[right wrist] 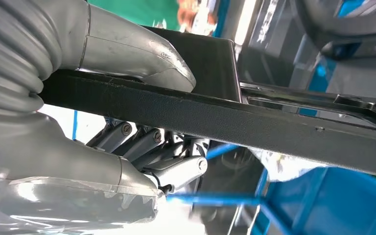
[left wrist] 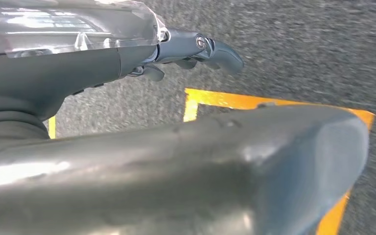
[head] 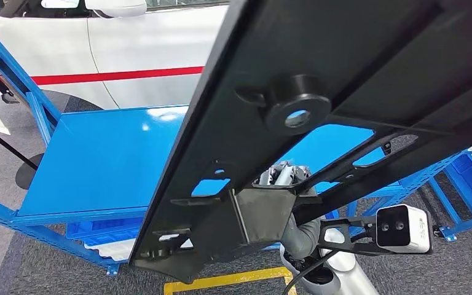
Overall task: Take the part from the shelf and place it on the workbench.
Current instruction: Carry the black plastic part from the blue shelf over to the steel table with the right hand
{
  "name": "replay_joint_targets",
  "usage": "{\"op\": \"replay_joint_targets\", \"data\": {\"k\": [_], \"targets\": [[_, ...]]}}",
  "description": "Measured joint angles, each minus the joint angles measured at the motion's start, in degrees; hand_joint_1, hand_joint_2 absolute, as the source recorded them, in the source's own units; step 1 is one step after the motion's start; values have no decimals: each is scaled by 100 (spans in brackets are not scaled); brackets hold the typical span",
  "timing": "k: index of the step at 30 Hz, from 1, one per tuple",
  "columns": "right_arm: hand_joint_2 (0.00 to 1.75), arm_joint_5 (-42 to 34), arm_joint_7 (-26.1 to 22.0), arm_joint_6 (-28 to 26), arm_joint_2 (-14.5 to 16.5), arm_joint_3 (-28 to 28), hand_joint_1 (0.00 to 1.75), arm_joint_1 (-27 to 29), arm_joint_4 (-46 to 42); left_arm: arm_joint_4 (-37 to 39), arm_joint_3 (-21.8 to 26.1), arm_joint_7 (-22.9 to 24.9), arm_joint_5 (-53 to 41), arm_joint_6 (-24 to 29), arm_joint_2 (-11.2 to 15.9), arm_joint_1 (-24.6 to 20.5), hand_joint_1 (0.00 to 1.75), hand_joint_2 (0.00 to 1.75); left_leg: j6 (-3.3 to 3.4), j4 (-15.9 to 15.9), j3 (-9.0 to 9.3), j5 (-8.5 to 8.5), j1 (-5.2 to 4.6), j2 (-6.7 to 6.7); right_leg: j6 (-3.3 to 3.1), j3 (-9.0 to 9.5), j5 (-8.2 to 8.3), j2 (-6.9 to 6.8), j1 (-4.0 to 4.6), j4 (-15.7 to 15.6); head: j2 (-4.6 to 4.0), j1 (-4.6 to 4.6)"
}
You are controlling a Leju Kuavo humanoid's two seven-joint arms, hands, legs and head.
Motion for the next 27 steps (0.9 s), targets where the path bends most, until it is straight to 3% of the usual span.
{"op": "replay_joint_targets", "data": {"k": [1, 2, 4, 6, 8, 10, 12, 14, 15, 16, 17, 19, 21, 24, 25, 27], "targets": [[175, 76, -80, -149, -17, 11, 169, 19, -20, 0, 1, 11, -17, 16, 11, 2, 0, 0, -2, -43, 118, 54, 1, 1, 9, -54, 33, -1, 3, 12, 0, 0], [175, 139, -166, -289, -38, 22, 169, 35, -37, 0, 3, 22, -31, 33, 22, 3, 0, 0, 5, -321, 349, 183, 1, 2, 21, -99, 59, -2, 4, 26, 0, 0], [175, 225, -331, -500, -88, 55, 169, 47, -57, 0, 8, 28, -52, 65, 54, -2, 0, 0, 51, -1174, 931, 380, -11, -1, 59, -171, 102, 0, 11, 61, 0, 0], [175, 278, -442, -651, -133, 115, 169, 43, -61, 0, 21, 20, -76, 75, 86, -8, 0, 0, 132, -1648, 1213, 428, -41, -13, 118, -213, 152, 2, 20, 83, 0, 0], [175, 325, -494, -815, -163, 179, 169, 40, -62, 0, 39, 13, -108, 46, 114, -7, 0, 0, 214, -1694, 1184, 473, -50, -18, 189, -237, 212, 7, 24, 77, 0, 1], [175, 384, -525, -969, -187, 232, 169, 42, -62, 0, 47, 7, -158, -6, 133, -18, 0, 0, 301, -1740, 1133, 554, -27, 0, 252, -304, 115, 20, 18, 169, 0, 1], [175, 442, -560, -1046, -214, 274, 169, 57, -62, 0, 48, 5, -213, -49, 145, -36, 0, 0, 372, -1759, 1045, 649, -16, 17, 295, -509, -298, 30, 3, 669, 0, 1], [175, 496, -604, -1013, -253, 299, 169, 103, -61, 0, 48, 26, -248, -74, 154, -41, 0, 0, 393, -1741, 921, 725, -24, 20, 323, -770, -735, 29, -4, 1432, 0, 1], [175, 518, -630, -960, -281, 307, 169, 135, -59, 0, 50, 44, -255, -73, 155, -41, 0, 0, 390, -1728, 860, 760, -26, 20, 332, -812, -813, 29, -7, 1659, 0, 1], [175, 532, -659, -885, -310, 310, 169, 163, -55, 0, 54, 71, -247, -50, 154, -41, 0, 0, 382, -1712, 802, 790, -27, 20, 332, -738, -774, 29, -10, 1656, 0, 1], [175, 539, -688, -799, -336, 310, 169, 181, -49, 0, 65, 100, -233, -14, 152, -41, 0, 0, 372, -1697, 754, 816, -28, 19, 323, -546, -647, 29, -12, 1418, 0, 1], [175, 547, -732, -622, -374, 310, 169, 190, -34, 0, 105, 159, -209, 78, 140, -42, 0, 0, 335, -1665, 682, 859, -32, 17, 277, 13, -384, 31, -2, 569, 0, 1], [175, 563, -750, -477, -398, 300, 169, 200, -16, 0, 145, 206, -198, 154, 123, -44, 0, 0, 274, -1652, 647, 908, -35, 17, 224, 316, -277, 33, 33, 50, 0, 1], [175, 588, -753, -285, -425, 254, 169, 225, 27, 0, 196, 278, -185, 257, 102, -47, 0, 0, 177, -1659, 615, 973, -28, 13, 141, 290, -204, 19, 49, -41, 0, 1], [175, 595, -748, -220, -429, 234, 169, 231, 43, 0, 219, 304, -179, 289, 90, -43, 0, 0, 152, -1603, 577, 904, -27, 11, 93, 263, -159, 7, 35, -64, 0, 1], [175, 604, -731, -111, -437, 191, 169, 252, 74, 0, 266, 341, -169, 333, 66, -34, 0, 0, 114, -1156, 399, 517, -14, 9, 14, 183, -58, -19, 9, -101, 0, 0]]}}
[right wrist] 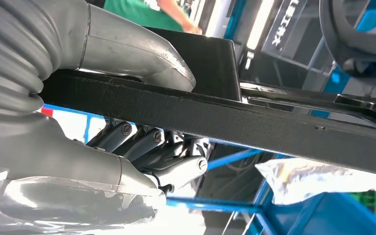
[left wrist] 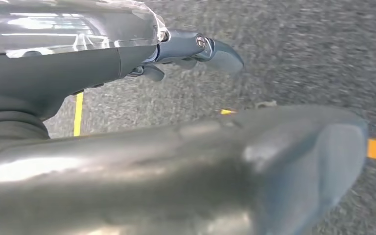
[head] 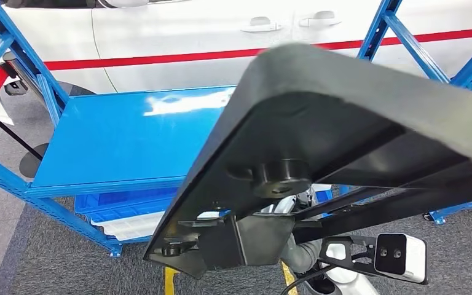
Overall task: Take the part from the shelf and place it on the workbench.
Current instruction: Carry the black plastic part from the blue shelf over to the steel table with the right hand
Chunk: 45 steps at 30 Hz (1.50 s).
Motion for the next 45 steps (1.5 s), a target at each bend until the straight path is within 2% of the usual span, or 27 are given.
{"op": "replay_joint_targets", "data": {"k": [2, 3, 4, 5, 7, 9, 12, 14, 17, 18, 19, 20, 22, 24, 25, 27, 29, 30, 32, 33, 34, 35, 37, 39, 40, 43, 45], "targets": [[175, 9, 21, 79, -16, -56, 169, 30, 37, 0, 23, 13, -3, 4, -22, 5, 0, 0, -40, 777, -250, -469, 9, 1, -24, -118, 82, -7, 9, 11, 0, 0], [175, 12, 27, 110, -27, -87, 169, 43, 58, 0, 24, 15, -13, -9, -31, 6, 0, 0, -55, 1052, -308, -581, 11, 1, -19, -178, 119, -10, 13, 24, 0, 1], [175, 14, 30, 143, -39, -123, 169, 53, 81, 0, 24, 17, -32, -26, -42, 8, 0, 0, -62, 1126, -268, -582, 12, 1, -11, -237, 151, -13, 14, 41, 0, 0], [175, 14, 30, 173, -49, -163, 169, 61, 104, 0, 24, 22, -57, -46, -52, 9, 0, 0, -62, 957, -108, -480, 13, 2, 2, -292, 178, -13, 13, 64, 0, -1], [175, 24, 25, 230, -67, -243, 169, 71, 143, 0, 24, 33, -115, -89, -62, -1, 0, 0, -34, 133, 444, -224, 14, 1, 39, -385, 218, -12, 13, 117, 0, -1], [175, 44, 9, 271, -83, -309, 169, 80, 174, 0, 23, 38, -177, -132, -66, -15, 0, 0, 25, -464, 802, -107, -14, -9, 102, -441, 264, -13, 18, 152, 0, 0], [175, 57, -30, 302, -103, -367, 169, 101, 205, 0, 22, 34, -244, -157, -69, -19, 0, 0, 122, -555, 789, -39, -38, -9, 208, -474, 341, -8, 15, 160, 0, 1], [175, 42, -43, 306, -119, -391, 169, 107, 214, 0, 22, 21, -256, -156, -70, -32, 0, 0, 217, -589, 720, 55, -17, 11, 275, -562, 156, 14, 6, 320, 0, 1], [175, 5, -45, 302, -126, -405, 169, 117, 235, 0, 23, -6, -259, -140, -69, -43, 0, 0, 292, -587, 531, 203, -18, 29, 348, -917, -572, 33, -10, 1315, 0, 1], [175, -7, -46, 297, -127, -406, 169, 125, 244, 0, 24, -16, -263, -137, -68, -39, 0, 0, 292, -573, 457, 248, -23, 32, 362, -996, -709, 33, -12, 1642, 0, 1], [175, -20, -46, 290, -128, -406, 169, 135, 250, 0, 24, -26, -271, -138, -66, -36, 0, 0, 287, -555, 384, 289, -26, 34, 366, -987, -729, 33, -12, 1803, 0, 1], [175, -32, -49, 281, -130, -408, 169, 143, 254, 0, 24, -39, -284, -144, -64, -33, 0, 0, 280, -536, 318, 326, -27, 35, 361, -867, -640, 33, -11, 1738, 0, 1], [175, -47, -55, 252, -131, -415, 169, 149, 248, 0, 24, -66, -324, -171, -56, -32, 0, 0, 254, -497, 219, 385, -28, 30, 317, -343, -367, 35, -6, 1027, 0, 1], [175, -50, -65, 192, -131, -424, 169, 149, 227, 0, 24, -101, -379, -216, -45, -33, 0, 0, 201, -476, 161, 449, -35, 23, 247, 117, -265, 40, 28, 300, 0, 1], [175, -50, -72, 158, -133, -429, 169, 147, 215, 0, 24, -114, -406, -237, -36, -34, 0, 0, 168, -478, 147, 485, -34, 22, 213, 211, -271, 44, 49, 120, 0, 1], [175, -50, -81, 106, -139, -438, 169, 146, 199, 0, 24, -127, -437, -264, -15, -33, 0, 0, 99, -507, 135, 560, -38, 21, 143, 189, -213, 43, 56, 61, 0, 2], [175, -60, -81, 78, -142, -440, 169, 136, 193, 0, 23, -135, -448, -283, -1, -29, 0, 0, 46, -396, 59, 422, -36, 14, 47, 117, -106, 18, 24, 15, 0, 1], [175, -66, -77, 73, -143, -437, 169, 132, 191, 0, 23, -138, -449, -289, 9, -27, 0, 0, 24, -188, -24, 211, -34, 11, 5, 62, -40, 5, 7, -7, 0, 0], [175, -75, -61, 68, -143, -432, 169, 125, 191, 0, 24, -140, -454, -296, 28, -29, 0, 0, -17, 525, -241, -342, -16, 11, -35, -75, 73, -10, 11, -3, 0, 0], [175, -80, -53, 68, -143, -429, 169, 126, 191, 0, 24, -140, -459, -296, 36, -30, 0, 0, -37, 882, -317, -517, -12, 12, -31, -149, 125, -13, 14, 4, 0, 0], [175, -87, -47, 68, -144, -428, 169, 125, 192, 0, 24, -139, -472, -295, 40, -31, 0, 0, -51, 1106, -324, -556, -10, 12, -25, -227, 175, -16, 15, 14, 0, 0], [175, -97, -47, 68, -144, -426, 169, 125, 192, 0, 24, -136, -487, -294, 40, -31, 0, 0, -58, 1131, -235, -464, -8, 12, -13, -305, 221, -17, 14, 29, 0, -1], [175, -119, -51, 60, -146, -425, 169, 126, 191, 0, 24, -121, -521, -292, 43, -35, 0, 0, -44, 595, 237, -131, -5, 13, 21, -446, 299, -16, 12, 71, 0, -1], [175, -135, -58, 45, -154, -427, 169, 135, 175, 0, 24, -92, -557, -292, 52, -50, 0, 0, 2, -211, 800, -97, -23, 10, 72, -539, 361, -16, 28, 122, 0, -1], [175, -141, -67, 40, -160, -428, 169, 143, 163, 0, 23, -72, -580, -291, 57, -56, 0, 0, 29, -470, 953, -165, -35, 7, 102, -559, 390, -19, 35, 139, 0, 0], [175, -146, -91, 34, -177, -432, 169, 173, 135, 0, 23, -13, -620, -286, 72, -53, 0, 0, 133, -642, 975, -184, -44, 14, 205, -580, 460, -18, 28, 157, 0, 0], [175, -142, -96, 26, -189, -438, 169, 193, 116, 0, 24, 0, -634, -284, 77, -58, 0, 0, 218, -661, 930, -102, -23, 37, 261, -690, 256, 6, 11, 394, 0, 1]]}}
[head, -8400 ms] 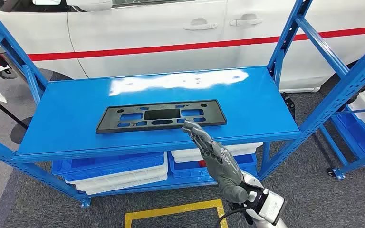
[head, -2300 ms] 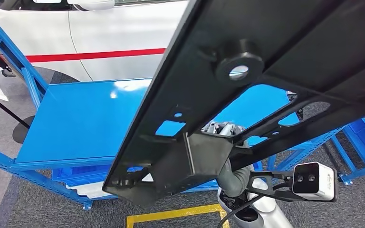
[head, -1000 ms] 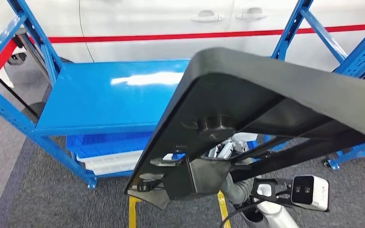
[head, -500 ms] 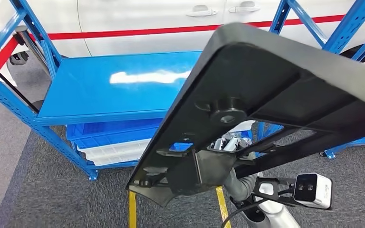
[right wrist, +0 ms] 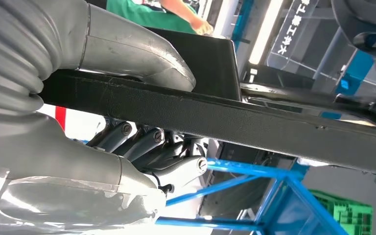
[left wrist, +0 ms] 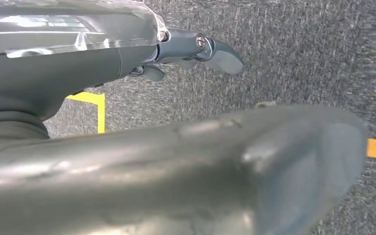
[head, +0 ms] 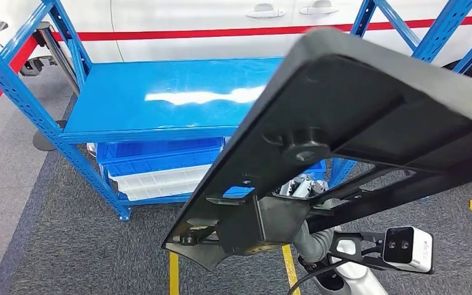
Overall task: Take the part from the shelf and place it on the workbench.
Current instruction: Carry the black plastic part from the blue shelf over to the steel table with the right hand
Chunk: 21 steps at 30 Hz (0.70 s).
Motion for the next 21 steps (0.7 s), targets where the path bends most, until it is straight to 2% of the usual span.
{"op": "replay_joint_targets", "data": {"k": [1, 3, 4, 5, 6, 8, 9, 10, 13, 15, 16, 18, 19, 20, 21], "targets": [[175, 8, -5, -14, -9, -4, 169, 15, -10, 0, 0, 1, -14, 1, 3, -4, 0, 0, 29, -1, -35, 42, 4, 13, 22, -127, -218, 12, -13, 305, 0, 1], [175, 32, -13, -49, -25, -10, 169, 68, -33, 0, 0, 5, -40, 5, 17, -2, 0, 0, 49, 12, -123, 110, -1, 19, 55, -434, -667, 20, -19, 1113, 0, 1], [175, 42, -15, -65, -31, -11, 169, 107, -43, 0, 0, 6, -48, 8, 25, 2, 0, 0, 47, 23, -166, 135, -2, 20, 65, -514, -774, 20, -20, 1390, 0, 1], [175, 48, -15, -69, -36, -13, 169, 143, -50, 0, 0, 6, -50, 14, 33, 5, 0, 0, 40, 35, -201, 153, -3, 20, 64, -481, -766, 19, -21, 1445, 0, 1], [175, 50, -15, -57, -38, -19, 169, 169, -55, 0, 0, 2, -51, 19, 41, 5, 0, 0, 33, 50, -224, 164, -3, 19, 54, -324, -659, 19, -20, 1256, 0, 1], [175, 52, -16, 26, -40, -58, 169, 190, -60, 0, 0, -13, -57, 29, 54, 2, 0, 0, 12, 81, -246, 167, -7, 16, 2, 200, -367, 21, -13, 434, 0, 1], [175, 59, -17, 94, -38, -91, 169, 195, -62, 0, 0, -20, -62, 35, 62, -3, 0, 0, -8, 100, -258, 166, -16, 15, -30, 402, -276, 22, 0, 78, 0, 1], [175, 65, -19, 158, -37, -127, 169, 201, -63, 0, 0, -23, -66, 40, 72, -6, 0, 0, -35, 113, -272, 169, -25, 15, -60, 513, -240, 23, 14, -138, 0, 1], [175, 97, -23, 273, -31, -222, 169, 233, -64, 0, 0, -25, -69, 72, 98, -8, 0, 0, -132, 123, -306, 181, -34, 16, -144, 516, -216, 29, 25, -237, 0, 1], [175, 164, -25, 324, -17, -268, 169, 251, -66, 0, 6, -20, -66, 142, 111, -7, 0, 0, -195, 295, -383, 43, -23, 12, -221, 511, -177, 21, -1, -278, 0, 0], [175, 215, -26, 362, -4, -295, 169, 274, -66, 0, 15, -15, -61, 194, 116, -6, 0, 0, -225, 553, -498, -125, -15, 10, -254, 504, -158, 14, -10, -295, 0, 0], [175, 302, -29, 442, 19, -350, 169, 350, -63, 0, 39, -10, -54, 274, 120, 2, 0, 0, -273, 1347, -854, -530, -2, 8, -285, 468, -140, 4, -1, -292, 0, 0], [175, 332, -29, 470, 25, -374, 169, 392, -62, 0, 52, -10, -52, 296, 120, 9, 0, 0, -290, 1691, -1009, -656, 2, 7, -289, 451, -132, 0, 3, -287, 0, 1], [175, 348, -29, 484, 28, -391, 169, 425, -60, 0, 66, -10, -52, 304, 120, 17, 0, 0, -297, 1845, -1073, -667, 4, 8, -289, 438, -127, 0, 5, -280, 0, 0], [175, 356, -29, 488, 29, -402, 169, 448, -60, 0, 79, -9, -52, 308, 119, 24, 0, 0, -296, 1748, -1015, -560, 5, 8, -286, 432, -122, 2, 5, -270, 0, 0]]}}
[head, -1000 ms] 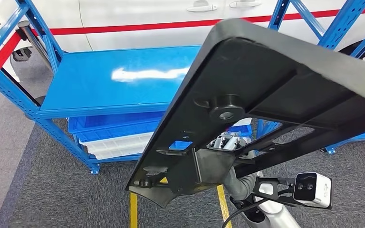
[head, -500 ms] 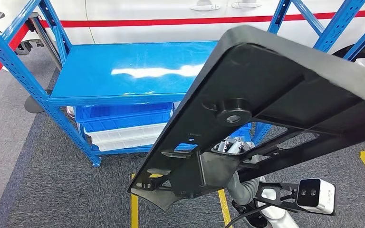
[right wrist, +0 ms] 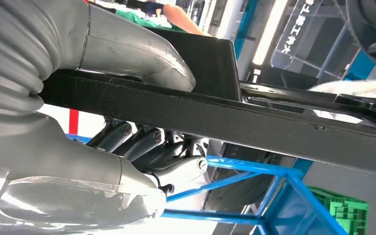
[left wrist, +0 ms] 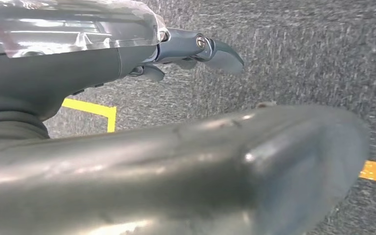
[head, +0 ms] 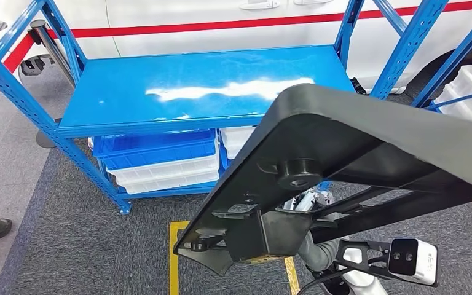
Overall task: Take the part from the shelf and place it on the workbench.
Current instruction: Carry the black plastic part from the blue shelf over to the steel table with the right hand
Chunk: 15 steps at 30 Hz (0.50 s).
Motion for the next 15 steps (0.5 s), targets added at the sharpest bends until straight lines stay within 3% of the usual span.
{"op": "replay_joint_targets", "data": {"k": [3, 5, 7, 9, 11, 13, 14, 15], "targets": [[175, 17, -1, 2, 8, -32, 169, 27, 0, 0, 41, 0, 0, 19, 3, -5, 0, 0, 56, -1169, 587, 545, -9, -1, 36, -7, 1, 7, 10, 41, 0, 1], [175, 23, -1, 5, 19, -58, 169, 38, 0, 0, 56, -1, 0, 32, 4, -13, 0, 0, 124, -1585, 771, 655, -34, -4, 94, -36, 15, 13, 26, 63, 0, 1], [175, 59, -2, 63, 33, -93, 169, 63, -3, 0, 62, -12, 0, 86, 1, -10, 0, 0, 194, -1604, 757, 681, -41, -2, 166, -66, 45, 26, 31, 62, 0, 1], [175, 177, -4, 201, 50, -157, 169, 105, -15, 0, 67, -40, 0, 195, -14, -11, 0, 0, 271, -1634, 741, 734, -16, 29, 229, -117, -36, 41, 23, 161, 0, 1], [175, 309, -8, 350, 64, -235, 169, 144, -33, 0, 73, -73, -20, 277, -33, -14, 0, 0, 330, -1656, 713, 772, -1, 82, 275, -348, -377, 46, 3, 682, 0, 1], [175, 397, -11, 411, 69, -298, 169, 176, -43, 0, 76, -92, -92, 297, -46, -8, 0, 0, 348, -1648, 675, 785, -10, 144, 309, -698, -745, 45, -16, 1460, 0, 1], [175, 439, -11, 395, 69, -319, 169, 193, -46, 0, 76, -94, -136, 293, -53, -5, 0, 0, 349, -1641, 662, 788, -12, 182, 321, -787, -799, 43, -23, 1678, 0, 1], [175, 484, -11, 354, 69, -333, 169, 209, -56, 0, 76, -91, -181, 286, -61, -5, 0, 0, 346, -1632, 655, 787, -13, 218, 325, -758, -733, 36, -28, 1660, 0, 1]]}}
